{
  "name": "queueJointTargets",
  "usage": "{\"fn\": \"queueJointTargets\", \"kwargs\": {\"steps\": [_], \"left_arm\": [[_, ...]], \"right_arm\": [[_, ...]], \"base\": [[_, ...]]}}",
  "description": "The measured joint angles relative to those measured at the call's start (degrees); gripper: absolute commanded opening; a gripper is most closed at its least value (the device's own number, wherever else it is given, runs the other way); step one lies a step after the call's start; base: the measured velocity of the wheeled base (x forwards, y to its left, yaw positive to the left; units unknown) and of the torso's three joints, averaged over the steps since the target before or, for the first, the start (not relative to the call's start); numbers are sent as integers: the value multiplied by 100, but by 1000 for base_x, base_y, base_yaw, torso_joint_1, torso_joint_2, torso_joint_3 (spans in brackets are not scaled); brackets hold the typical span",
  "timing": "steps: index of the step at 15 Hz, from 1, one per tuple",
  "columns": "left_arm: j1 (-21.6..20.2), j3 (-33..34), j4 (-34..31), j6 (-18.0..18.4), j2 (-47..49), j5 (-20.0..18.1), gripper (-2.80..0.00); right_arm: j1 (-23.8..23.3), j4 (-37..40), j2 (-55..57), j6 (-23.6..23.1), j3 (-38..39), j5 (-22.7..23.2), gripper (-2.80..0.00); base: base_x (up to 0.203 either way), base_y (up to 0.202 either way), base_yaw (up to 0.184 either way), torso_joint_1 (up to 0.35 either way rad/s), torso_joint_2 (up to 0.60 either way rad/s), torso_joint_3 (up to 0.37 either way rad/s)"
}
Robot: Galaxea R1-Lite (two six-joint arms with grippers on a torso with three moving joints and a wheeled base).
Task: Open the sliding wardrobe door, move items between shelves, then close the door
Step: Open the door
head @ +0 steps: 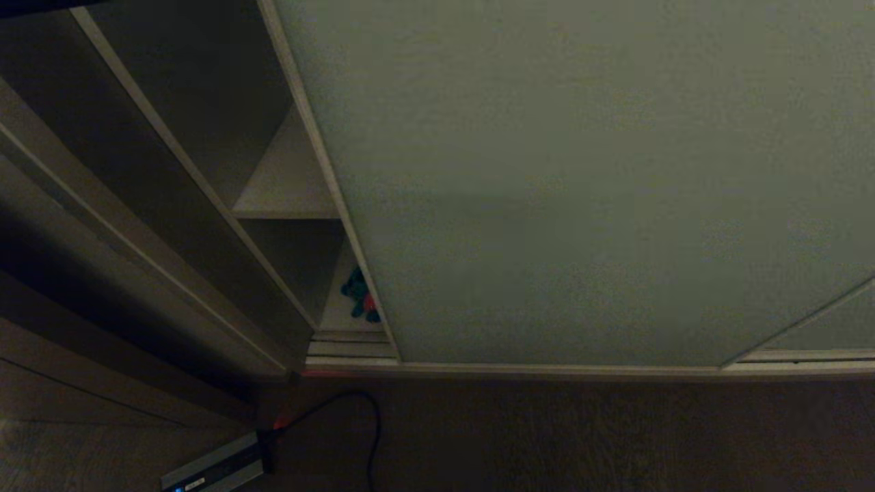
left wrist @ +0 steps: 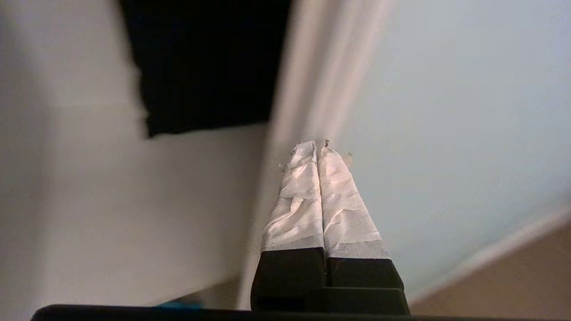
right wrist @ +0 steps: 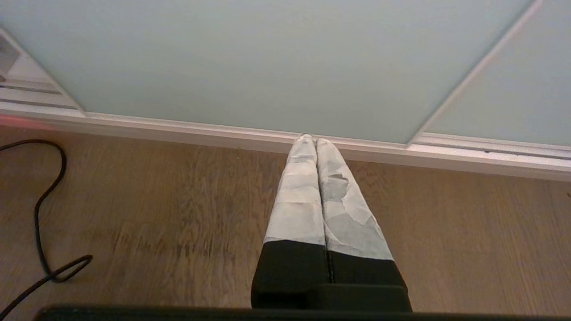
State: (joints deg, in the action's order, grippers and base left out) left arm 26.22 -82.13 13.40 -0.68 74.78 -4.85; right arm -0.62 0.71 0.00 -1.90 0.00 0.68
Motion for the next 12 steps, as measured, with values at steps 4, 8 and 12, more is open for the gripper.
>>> {"fn": "queueJointTargets", "kwargs": {"steps": [4,8,12], "left_arm": [[867,-47,-21,63,47,5,-280],[1664,-121,-21,89,189,10,-280],[2221,-306,-11,118,392,8,-280]], "right_arm": [[0,0,0,1,0,-2,-280],[0,0,0,1,0,-2,-280],[0,0,0,2,0,-2,-280]], "base": [[0,0,0,0,0,0],[0,0,0,0,0,0],[0,0,0,0,0,0]]}}
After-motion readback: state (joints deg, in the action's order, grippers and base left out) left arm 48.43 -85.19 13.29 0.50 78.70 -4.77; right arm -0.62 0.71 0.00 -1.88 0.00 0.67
